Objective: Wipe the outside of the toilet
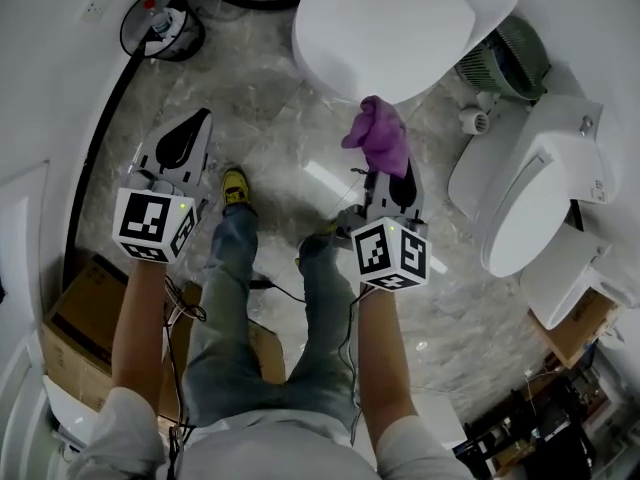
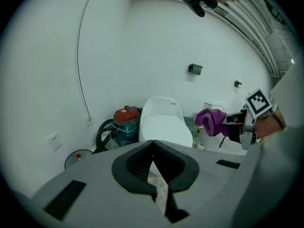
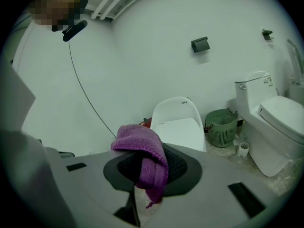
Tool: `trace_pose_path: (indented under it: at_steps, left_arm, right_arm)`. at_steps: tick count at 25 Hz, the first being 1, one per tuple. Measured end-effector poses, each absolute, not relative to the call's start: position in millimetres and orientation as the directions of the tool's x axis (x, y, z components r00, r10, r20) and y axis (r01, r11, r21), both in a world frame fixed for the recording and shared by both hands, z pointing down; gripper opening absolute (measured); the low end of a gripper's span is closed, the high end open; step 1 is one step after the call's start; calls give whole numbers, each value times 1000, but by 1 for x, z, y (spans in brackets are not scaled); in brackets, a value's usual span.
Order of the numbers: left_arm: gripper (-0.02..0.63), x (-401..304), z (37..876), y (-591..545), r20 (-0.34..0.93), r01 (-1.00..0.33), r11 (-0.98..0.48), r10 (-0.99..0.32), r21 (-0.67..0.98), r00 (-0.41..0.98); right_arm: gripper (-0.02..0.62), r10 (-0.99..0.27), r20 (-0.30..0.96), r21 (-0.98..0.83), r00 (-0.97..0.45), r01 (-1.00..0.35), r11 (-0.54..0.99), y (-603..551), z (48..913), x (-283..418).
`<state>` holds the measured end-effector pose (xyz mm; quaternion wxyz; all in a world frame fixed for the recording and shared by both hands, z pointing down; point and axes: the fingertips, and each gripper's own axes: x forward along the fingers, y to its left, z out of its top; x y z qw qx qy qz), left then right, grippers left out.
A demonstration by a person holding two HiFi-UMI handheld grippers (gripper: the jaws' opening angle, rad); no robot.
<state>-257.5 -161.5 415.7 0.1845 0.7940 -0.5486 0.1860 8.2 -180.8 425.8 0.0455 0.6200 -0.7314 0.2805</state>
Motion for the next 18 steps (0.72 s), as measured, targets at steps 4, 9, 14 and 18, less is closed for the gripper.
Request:
trace_pose_path:
  at_steps: [4,9,14,18]
  left_arm:
    - [17,-250,458,-162,496,-925,-364,-788,105,366]
    - [17,-239,496,-163,493,-914,-396,-780,86,385]
    - [17,-248,533,-174,473,-920,-390,-803,44,363]
    - [17,-258,563,-181,456,-923,-385,-819,12,347]
  right_arm:
    - [92,-888,402,-359,-224,-930,72,-182,465,-3]
    - [92,-894,383,-383,-235,-921,78,-182,507,-8]
    - [92,-895,345,-378,-284,-914,144,-186,549,-30]
    - [92,-898,313,-400,-308,-901,169,-195,583,-49]
